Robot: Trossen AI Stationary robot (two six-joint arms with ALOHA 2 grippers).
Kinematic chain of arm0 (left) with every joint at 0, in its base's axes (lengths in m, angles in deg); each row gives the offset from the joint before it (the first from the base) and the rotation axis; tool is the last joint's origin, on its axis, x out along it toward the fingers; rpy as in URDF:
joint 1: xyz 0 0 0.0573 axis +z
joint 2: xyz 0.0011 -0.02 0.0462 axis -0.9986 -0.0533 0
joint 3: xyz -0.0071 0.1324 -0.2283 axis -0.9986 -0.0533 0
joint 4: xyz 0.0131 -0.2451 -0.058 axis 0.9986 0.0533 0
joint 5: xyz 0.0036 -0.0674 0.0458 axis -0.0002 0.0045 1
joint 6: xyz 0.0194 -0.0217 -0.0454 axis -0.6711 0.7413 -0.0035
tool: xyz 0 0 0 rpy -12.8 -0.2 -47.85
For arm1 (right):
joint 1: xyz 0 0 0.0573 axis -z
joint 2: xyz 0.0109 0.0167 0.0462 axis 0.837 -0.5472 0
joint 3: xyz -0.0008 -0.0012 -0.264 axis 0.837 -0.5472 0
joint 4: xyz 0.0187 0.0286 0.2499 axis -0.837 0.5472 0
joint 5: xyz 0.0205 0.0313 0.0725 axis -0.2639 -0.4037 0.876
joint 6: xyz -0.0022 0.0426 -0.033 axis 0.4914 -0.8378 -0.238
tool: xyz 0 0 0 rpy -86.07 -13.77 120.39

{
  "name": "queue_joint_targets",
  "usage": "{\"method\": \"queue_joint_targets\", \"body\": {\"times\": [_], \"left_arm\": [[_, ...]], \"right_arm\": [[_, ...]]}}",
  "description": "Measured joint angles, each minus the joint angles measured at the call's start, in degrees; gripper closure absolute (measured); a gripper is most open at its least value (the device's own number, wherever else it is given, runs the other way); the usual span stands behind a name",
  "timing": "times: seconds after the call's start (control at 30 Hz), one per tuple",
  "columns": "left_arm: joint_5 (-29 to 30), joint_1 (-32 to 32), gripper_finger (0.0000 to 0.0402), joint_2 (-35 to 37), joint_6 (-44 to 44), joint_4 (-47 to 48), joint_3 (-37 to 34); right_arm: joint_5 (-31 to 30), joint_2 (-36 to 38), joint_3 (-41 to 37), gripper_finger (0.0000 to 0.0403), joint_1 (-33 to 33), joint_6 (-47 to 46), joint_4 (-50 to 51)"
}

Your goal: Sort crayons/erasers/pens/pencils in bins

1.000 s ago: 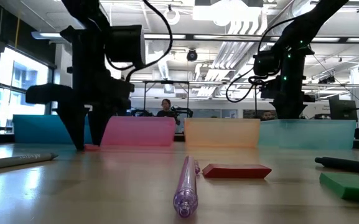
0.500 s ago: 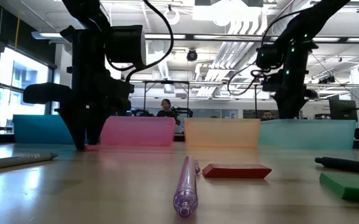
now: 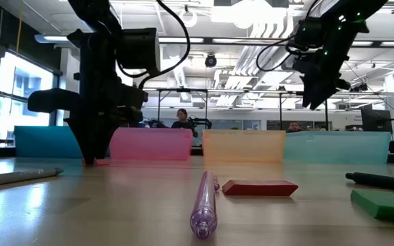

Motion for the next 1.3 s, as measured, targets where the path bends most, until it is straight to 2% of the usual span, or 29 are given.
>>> {"method": "queue_joint_targets", "body": {"times": [0.23, 0.37, 0.6, 0.7, 0.77, 0.93, 1.13, 1.3], "left_arm": [[-0.9, 1.62, 0.0348, 4.24, 3.81, -9.19, -0.03], [-0.62, 3.73, 0.0348, 6.72, 7.77, -18.74, 0.01], [-0.49, 8.22, 0.0348, 8.02, 15.57, -43.07, 0.08], [-0.32, 9.49, 0.0348, 7.08, 15.9, -54.64, 0.18], [-0.29, 10.34, 0.0348, 6.65, 15.67, -59.17, 0.11], [3.37, 12.46, 0.0348, 3.91, 15.49, -60.23, 3.81], [4.27, 15.09, 0.0348, -0.57, 15.32, -59.62, 9.12], [5.47, 17.53, 0.0348, -3.96, 20.25, -57.67, 10.72]], "right_arm": [[0.0, 1.31, 0.0, 0.0259, 0.0, -0.02, 0.14], [0.22, 1.27, 0.0, 0.0259, -0.02, -0.02, 0.28], [0.22, 1.25, 0.0, 0.0259, 0.0, -1.16, 0.22], [0.22, 1.25, 0.0, 0.0259, 0.0, -1.36, 0.2], [0.26, 1.25, 0.0, 0.0259, -0.02, -1.36, 0.18], [0.36, 1.23, 0.0, 0.0259, 0.0, -2.43, -0.27], [0.46, 1.23, 0.0, 0.0259, 0.0, -2.43, -0.5], [0.46, 1.23, 0.0, 0.0259, 0.0, -2.43, -0.49]]}}
